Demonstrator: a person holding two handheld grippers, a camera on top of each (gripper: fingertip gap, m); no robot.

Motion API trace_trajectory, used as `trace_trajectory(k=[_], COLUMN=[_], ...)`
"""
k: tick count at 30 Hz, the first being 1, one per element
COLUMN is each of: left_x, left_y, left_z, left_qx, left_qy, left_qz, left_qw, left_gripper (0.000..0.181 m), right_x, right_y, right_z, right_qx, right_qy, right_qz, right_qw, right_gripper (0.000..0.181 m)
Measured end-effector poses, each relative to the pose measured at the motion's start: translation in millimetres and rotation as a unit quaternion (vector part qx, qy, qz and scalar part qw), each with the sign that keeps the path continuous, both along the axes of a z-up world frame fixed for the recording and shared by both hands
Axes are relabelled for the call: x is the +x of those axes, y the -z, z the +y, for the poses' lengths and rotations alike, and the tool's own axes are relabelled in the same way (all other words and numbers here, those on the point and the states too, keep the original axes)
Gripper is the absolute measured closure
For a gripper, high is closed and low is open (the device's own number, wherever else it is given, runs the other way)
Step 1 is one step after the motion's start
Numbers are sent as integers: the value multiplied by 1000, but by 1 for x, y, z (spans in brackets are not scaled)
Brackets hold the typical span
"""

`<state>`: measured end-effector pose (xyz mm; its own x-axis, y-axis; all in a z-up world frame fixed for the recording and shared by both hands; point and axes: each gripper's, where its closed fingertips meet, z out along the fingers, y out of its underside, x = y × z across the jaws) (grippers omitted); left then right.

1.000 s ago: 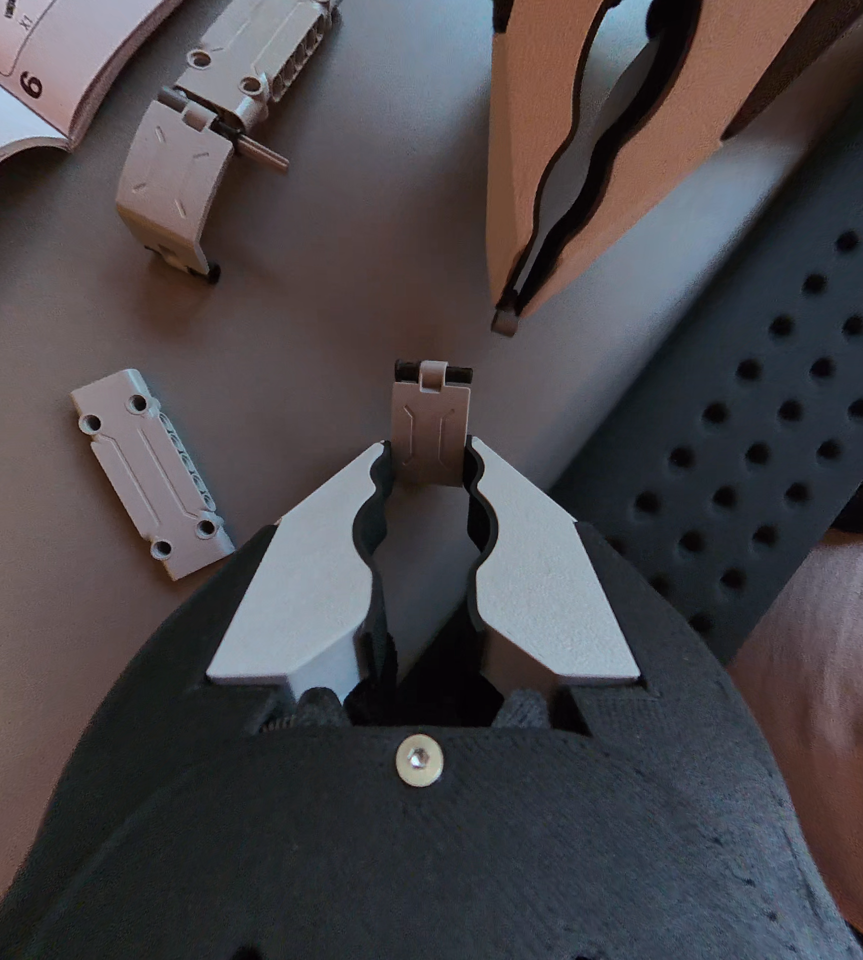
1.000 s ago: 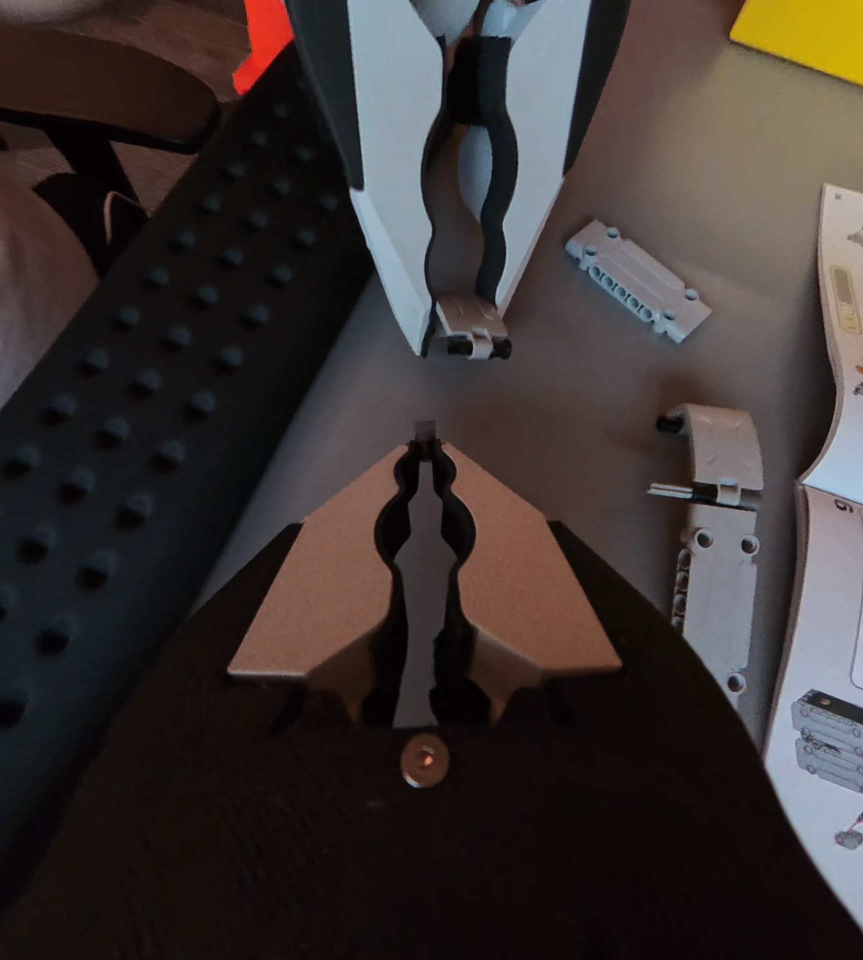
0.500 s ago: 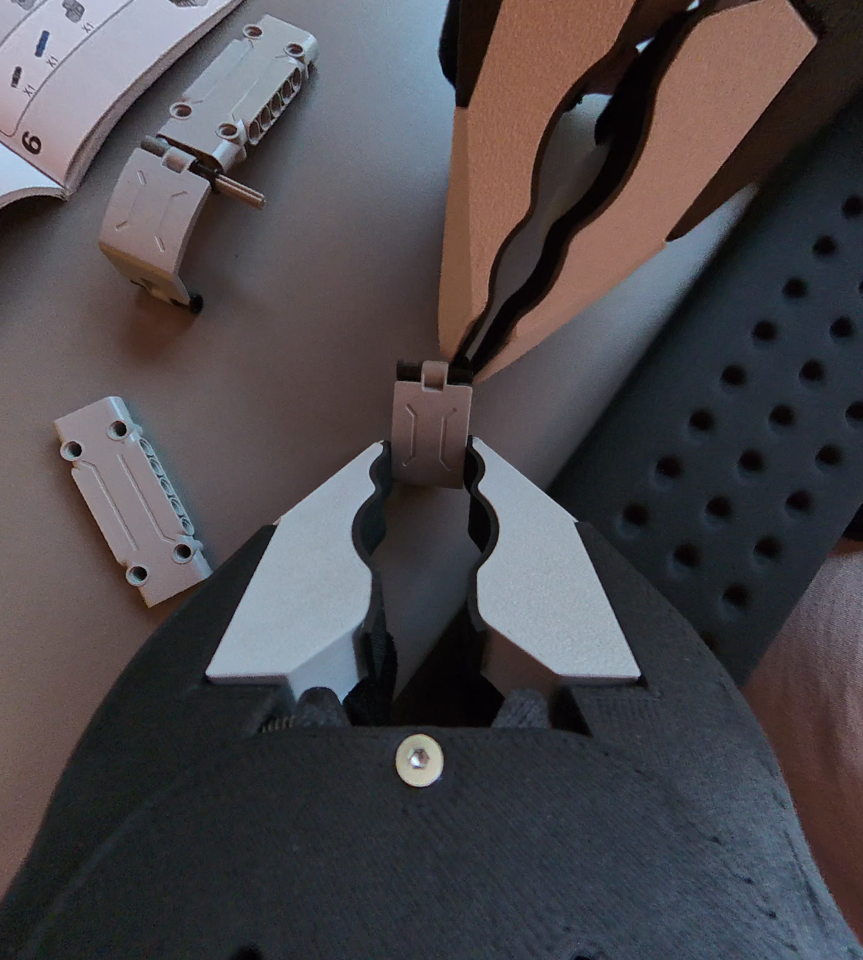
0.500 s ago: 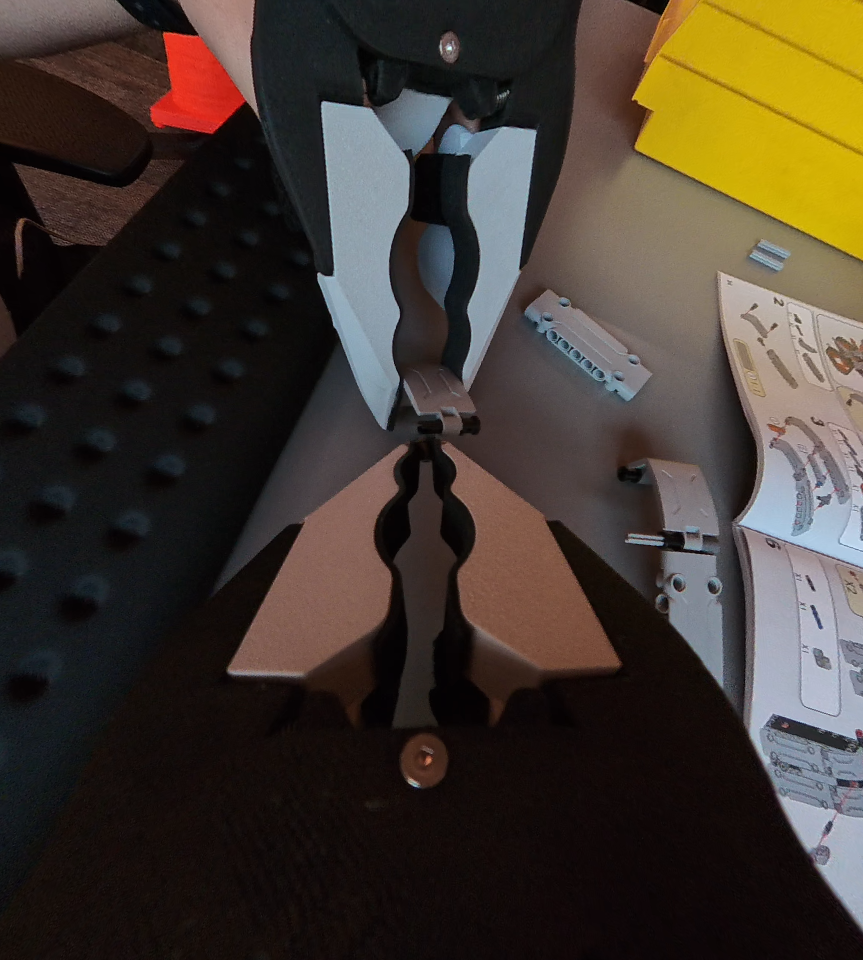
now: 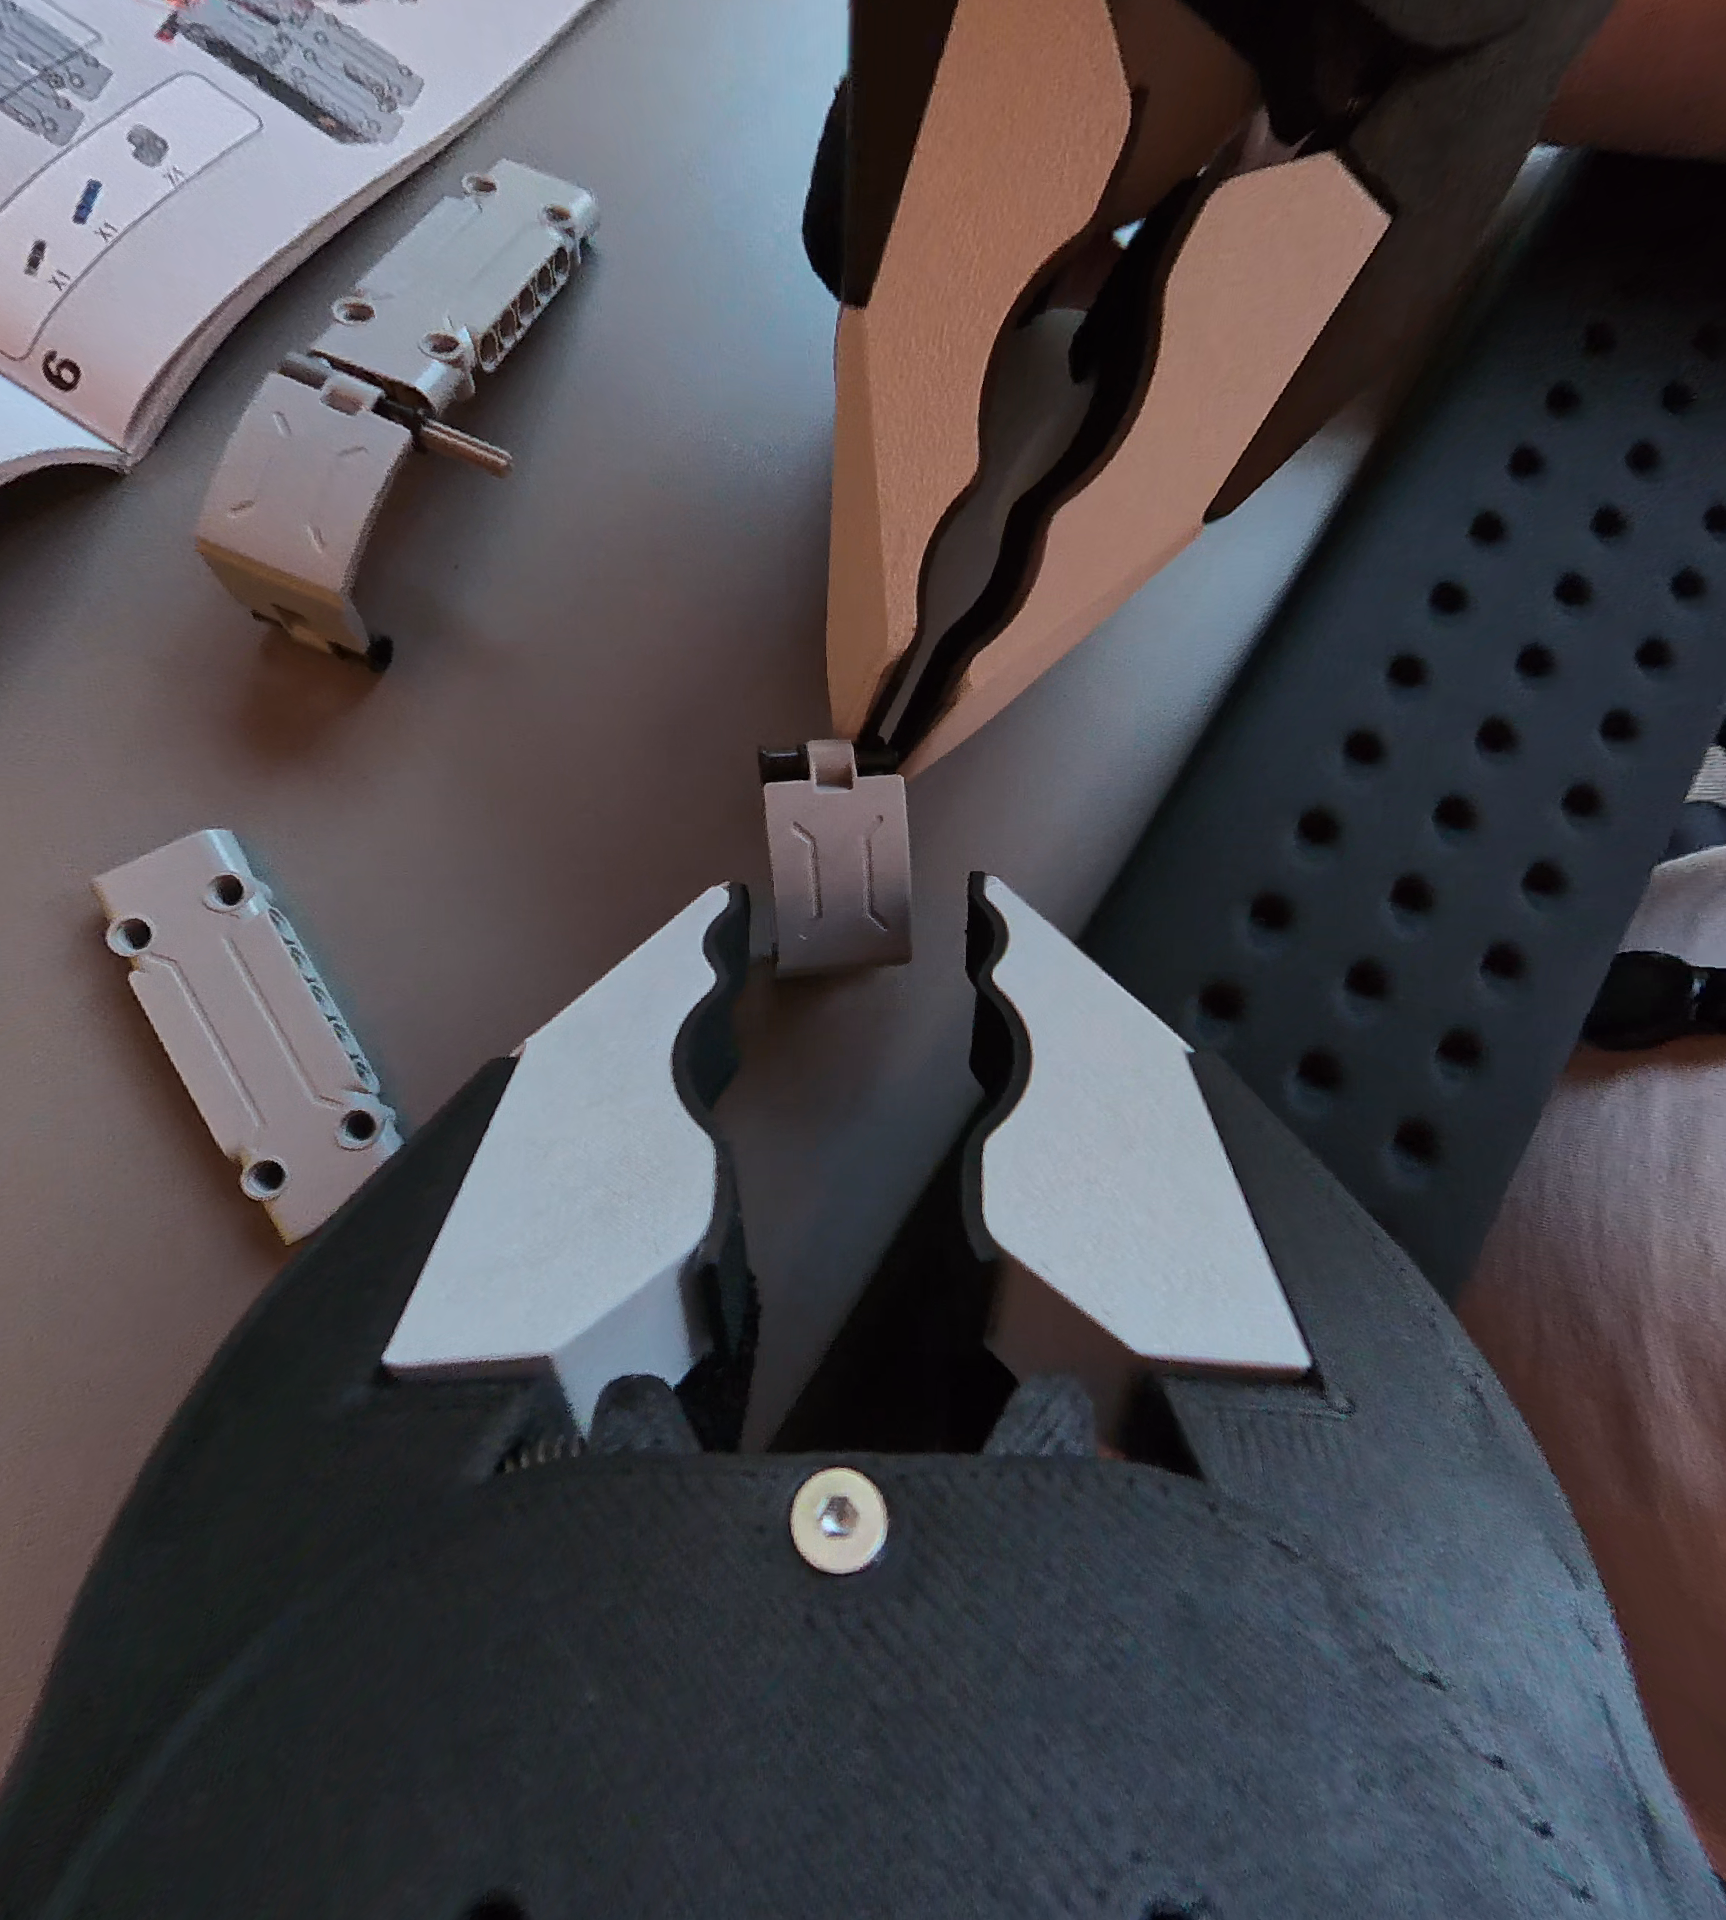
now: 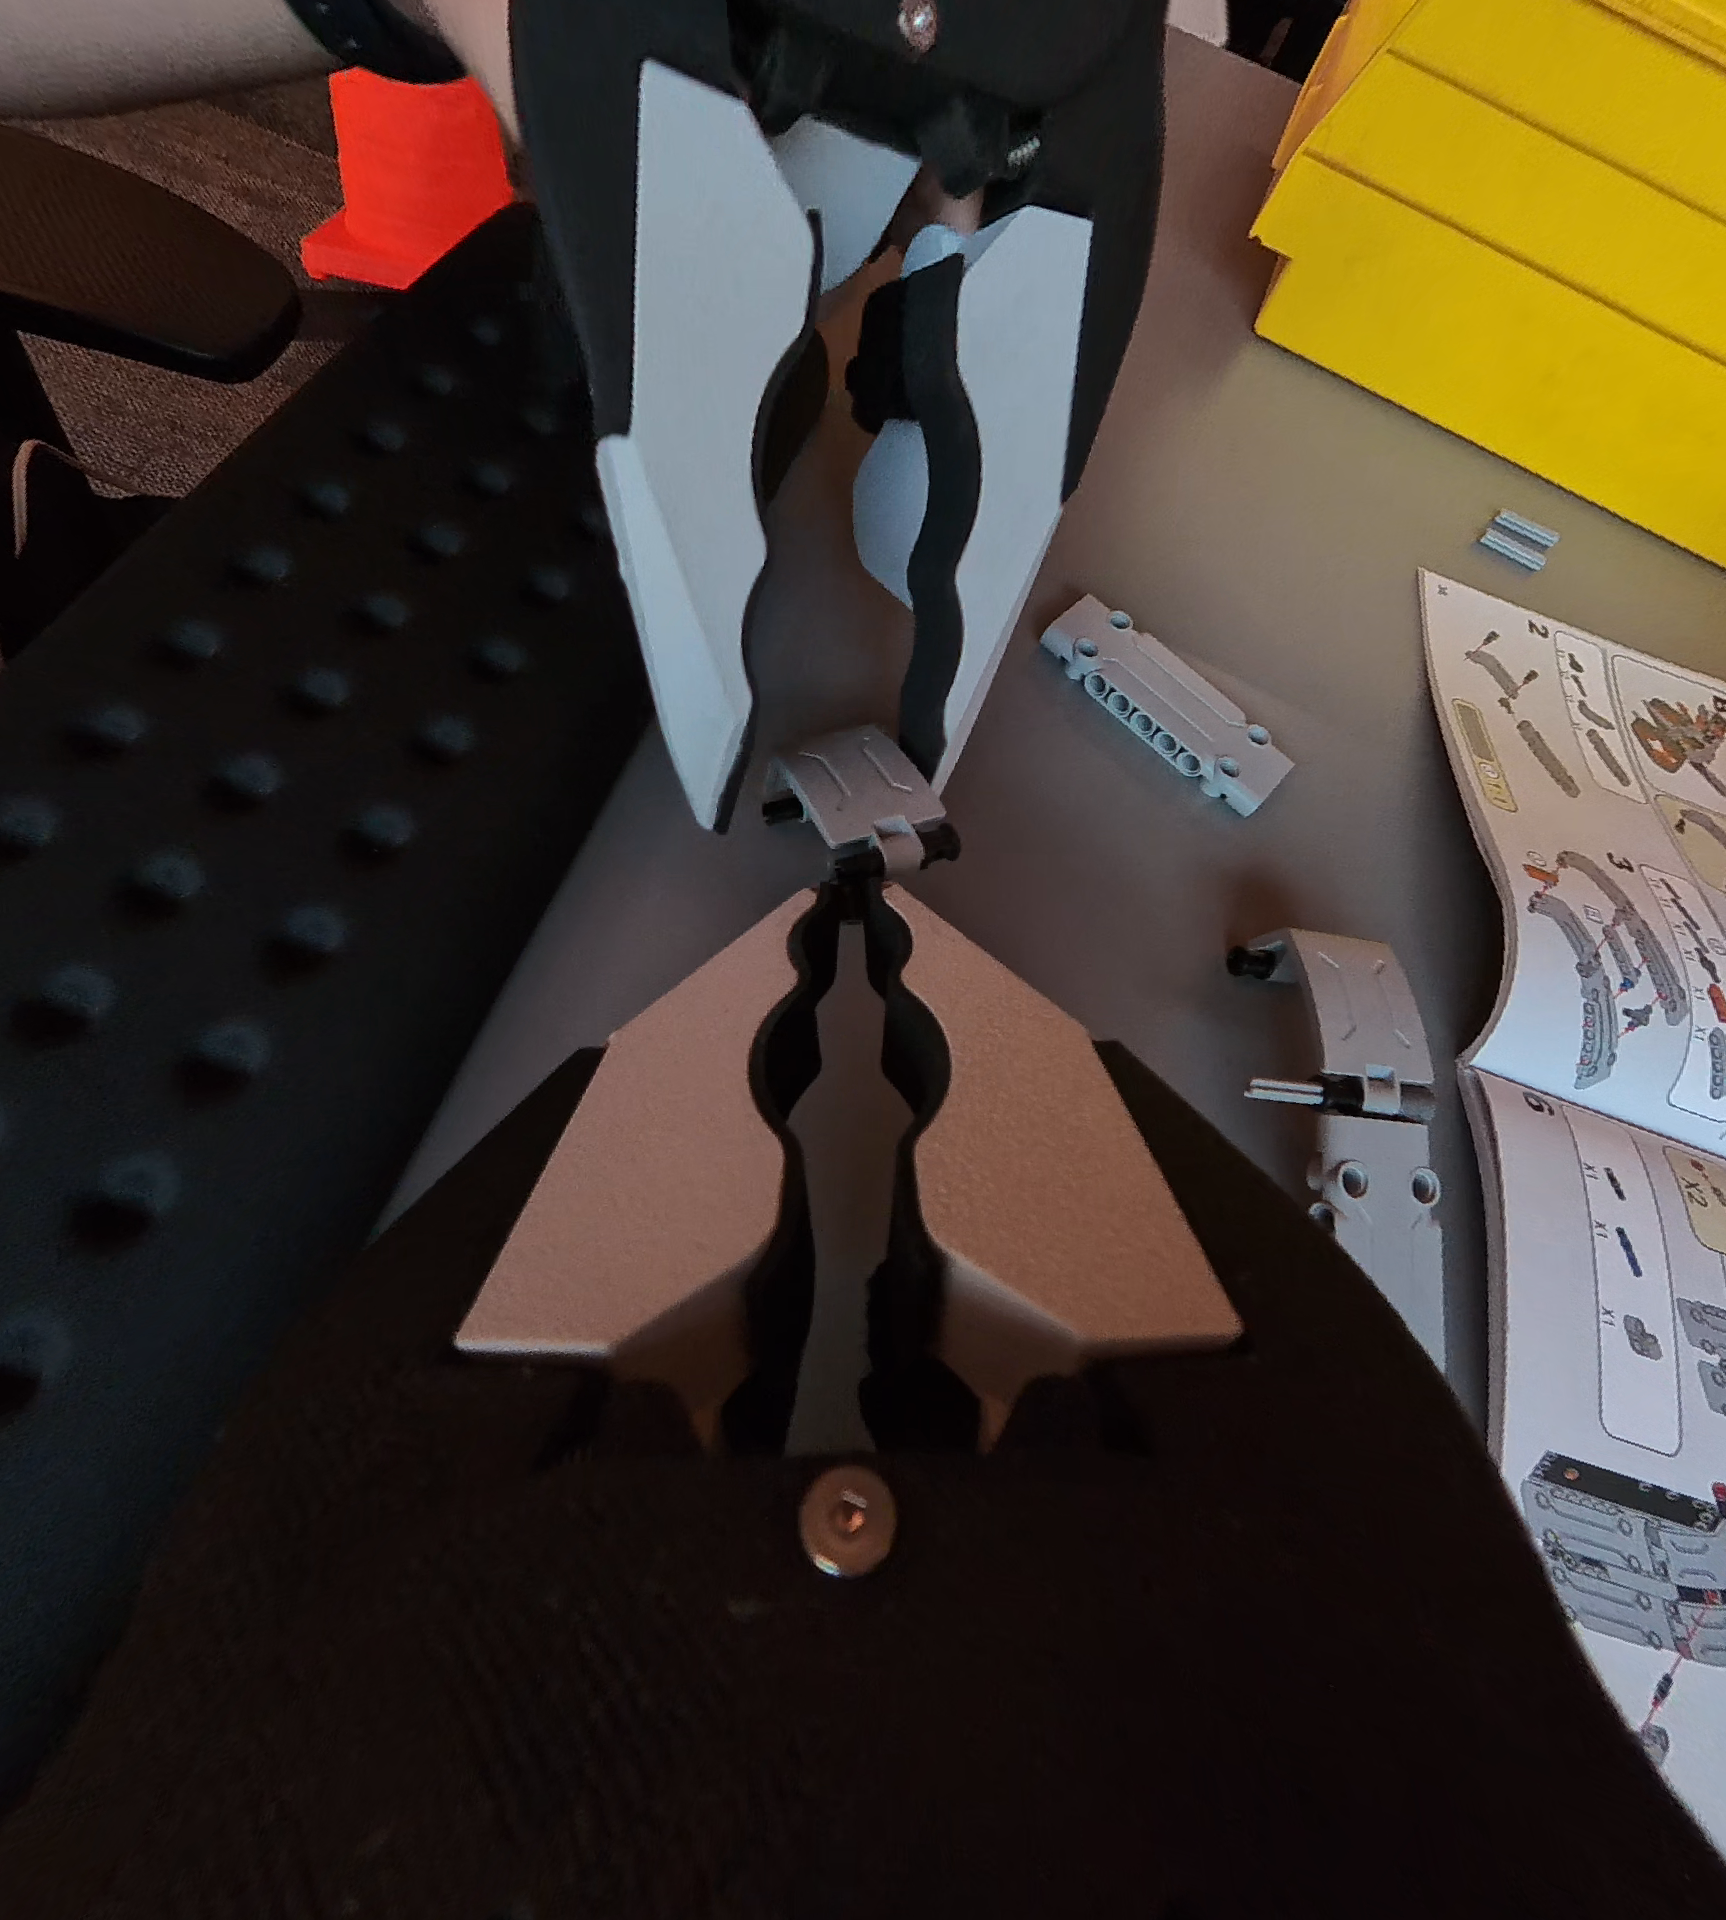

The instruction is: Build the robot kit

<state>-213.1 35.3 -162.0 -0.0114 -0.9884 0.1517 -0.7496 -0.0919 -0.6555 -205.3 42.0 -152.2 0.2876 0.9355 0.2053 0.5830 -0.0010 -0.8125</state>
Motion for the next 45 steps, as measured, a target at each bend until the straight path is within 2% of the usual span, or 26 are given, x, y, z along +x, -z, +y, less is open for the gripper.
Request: trace_trajectory(k=[5, 10, 17, 23, 26, 30, 36, 38, 41, 45], left_x=[-7, -6, -2, 0, 0, 8, 2, -5, -14, -24], left_y=[-11, -29, -28, -15, -10, -22, -21, -24, -30, -41], left_z=[3, 7, 7, 8, 4, 0, 4, 0, -8, -22], left_qx=[-60, -131, -221, -256, -293, -353, -371, -390, -405, -438], left_qy=[29, 55, 120, 136, 143, 147, 138, 144, 163, 184], left_qz=[-30, -70, -40, 19, 38, -5, -6, 3, 16, 39], left_qw=[997, 987, 967, 957, 944, 924, 918, 909, 900, 879], left_gripper=[136, 149, 151, 151, 160, 181, 181, 181, 181, 181], right_x=[-1, -2, -2, -2, -2, 0, 4, 3, -12, -19], right_y=[2, 3, 3, 1, 0, 1, -6, -13, -23, -14], right_z=[0, -1, -1, 0, 0, 1, -5, -6, -22, -36], right_qx=[8, 12, 19, 27, 33, 42, 45, 65, 92, 88], right_qy=[-2, -8, -10, -9, -9, -6, -4, 14, 7, 31], right_qz=[-9, -12, -17, -16, -17, -27, -23, -32, -31, -57], right_qw=[1000, 1000, 1000, 999, 999, 999, 999, 997, 995, 994], right_gripper=[178, 178, 178, 178, 178, 178, 178, 178, 178, 178])
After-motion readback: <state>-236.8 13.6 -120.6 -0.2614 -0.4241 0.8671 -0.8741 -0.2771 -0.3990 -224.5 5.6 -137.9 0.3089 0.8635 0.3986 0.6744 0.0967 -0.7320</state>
